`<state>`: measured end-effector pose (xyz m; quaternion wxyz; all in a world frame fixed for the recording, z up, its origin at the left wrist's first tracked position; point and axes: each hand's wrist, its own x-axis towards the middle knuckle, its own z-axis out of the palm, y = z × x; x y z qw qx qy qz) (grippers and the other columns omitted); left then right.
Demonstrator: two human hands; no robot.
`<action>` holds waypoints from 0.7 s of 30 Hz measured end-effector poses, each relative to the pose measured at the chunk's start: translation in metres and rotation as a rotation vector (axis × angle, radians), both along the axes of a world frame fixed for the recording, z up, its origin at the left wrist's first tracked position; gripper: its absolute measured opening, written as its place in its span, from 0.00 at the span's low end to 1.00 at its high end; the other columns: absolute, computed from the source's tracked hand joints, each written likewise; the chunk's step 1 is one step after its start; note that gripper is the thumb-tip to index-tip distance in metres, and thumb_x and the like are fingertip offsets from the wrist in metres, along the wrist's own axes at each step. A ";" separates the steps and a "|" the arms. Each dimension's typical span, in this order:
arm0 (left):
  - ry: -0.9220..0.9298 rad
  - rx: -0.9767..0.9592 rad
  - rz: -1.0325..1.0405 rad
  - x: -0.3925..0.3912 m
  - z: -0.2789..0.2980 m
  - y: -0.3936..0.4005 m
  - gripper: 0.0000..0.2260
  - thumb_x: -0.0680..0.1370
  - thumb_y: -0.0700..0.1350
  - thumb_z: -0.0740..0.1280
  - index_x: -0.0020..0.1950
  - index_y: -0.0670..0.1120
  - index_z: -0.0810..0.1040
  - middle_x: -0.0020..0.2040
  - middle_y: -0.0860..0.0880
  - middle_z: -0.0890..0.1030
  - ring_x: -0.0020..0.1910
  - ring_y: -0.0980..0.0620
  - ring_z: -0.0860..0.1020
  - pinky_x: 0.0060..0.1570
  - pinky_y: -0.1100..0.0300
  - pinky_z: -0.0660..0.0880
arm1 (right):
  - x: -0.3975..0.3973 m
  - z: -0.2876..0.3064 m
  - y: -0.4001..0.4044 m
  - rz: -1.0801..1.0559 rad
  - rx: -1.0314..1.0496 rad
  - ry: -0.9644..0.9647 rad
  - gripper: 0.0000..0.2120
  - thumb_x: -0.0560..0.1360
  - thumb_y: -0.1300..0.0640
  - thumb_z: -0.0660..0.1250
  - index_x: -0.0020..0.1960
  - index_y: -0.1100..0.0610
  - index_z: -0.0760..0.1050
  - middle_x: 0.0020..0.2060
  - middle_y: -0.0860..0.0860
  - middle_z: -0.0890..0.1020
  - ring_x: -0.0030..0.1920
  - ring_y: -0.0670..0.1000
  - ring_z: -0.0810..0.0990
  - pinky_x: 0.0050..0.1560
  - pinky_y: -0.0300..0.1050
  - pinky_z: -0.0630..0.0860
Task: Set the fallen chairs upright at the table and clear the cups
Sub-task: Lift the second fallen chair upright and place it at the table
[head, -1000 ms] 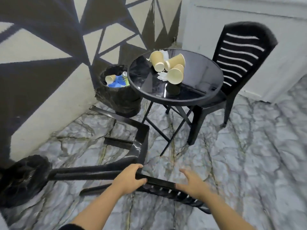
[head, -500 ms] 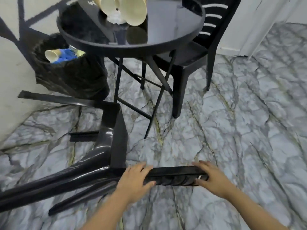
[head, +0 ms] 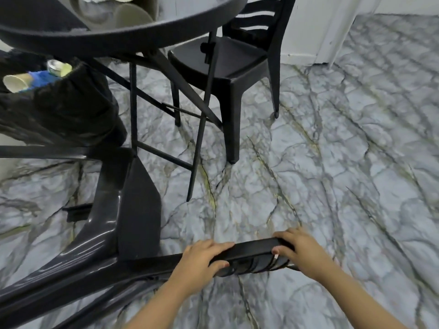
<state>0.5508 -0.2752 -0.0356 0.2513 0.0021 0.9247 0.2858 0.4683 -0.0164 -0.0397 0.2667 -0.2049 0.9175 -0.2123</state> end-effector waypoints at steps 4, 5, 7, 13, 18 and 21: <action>0.127 0.086 0.054 0.009 0.033 0.012 0.18 0.75 0.61 0.56 0.66 0.68 0.65 0.52 0.62 0.74 0.55 0.60 0.69 0.58 0.59 0.63 | 0.007 0.049 0.013 -0.074 -0.060 0.063 0.16 0.73 0.43 0.63 0.59 0.47 0.74 0.43 0.42 0.73 0.52 0.49 0.70 0.54 0.44 0.68; 0.152 0.117 0.065 0.010 0.044 0.017 0.20 0.73 0.64 0.54 0.65 0.69 0.66 0.51 0.62 0.74 0.53 0.61 0.70 0.57 0.59 0.64 | 0.007 0.067 0.017 -0.099 -0.077 0.079 0.16 0.72 0.44 0.65 0.59 0.47 0.75 0.44 0.43 0.75 0.53 0.49 0.71 0.54 0.44 0.68; 0.200 0.177 0.084 0.013 0.073 0.027 0.19 0.70 0.66 0.53 0.61 0.73 0.66 0.49 0.64 0.75 0.52 0.62 0.71 0.56 0.59 0.66 | 0.006 0.107 0.027 -0.125 -0.094 0.115 0.18 0.70 0.42 0.67 0.57 0.48 0.77 0.46 0.45 0.78 0.53 0.49 0.72 0.54 0.43 0.69; 0.310 0.331 0.203 0.024 0.163 0.049 0.15 0.72 0.64 0.61 0.59 0.73 0.69 0.53 0.65 0.78 0.53 0.61 0.75 0.57 0.53 0.72 | 0.010 0.234 0.051 -0.303 -0.328 0.177 0.10 0.63 0.43 0.73 0.42 0.32 0.75 0.41 0.34 0.80 0.48 0.37 0.76 0.48 0.29 0.69; 0.420 0.400 0.326 0.047 0.244 0.042 0.25 0.73 0.41 0.70 0.55 0.72 0.74 0.55 0.70 0.77 0.55 0.64 0.75 0.54 0.70 0.71 | 0.027 0.313 0.083 -0.473 -0.509 0.044 0.12 0.74 0.59 0.66 0.46 0.41 0.78 0.41 0.33 0.82 0.43 0.40 0.79 0.38 0.27 0.72; 0.437 0.429 0.400 0.075 0.276 0.021 0.22 0.72 0.39 0.72 0.54 0.67 0.77 0.54 0.68 0.79 0.56 0.66 0.76 0.54 0.75 0.69 | 0.039 0.347 0.074 -0.483 -0.557 0.024 0.15 0.75 0.59 0.64 0.38 0.40 0.81 0.37 0.35 0.83 0.40 0.41 0.80 0.38 0.26 0.71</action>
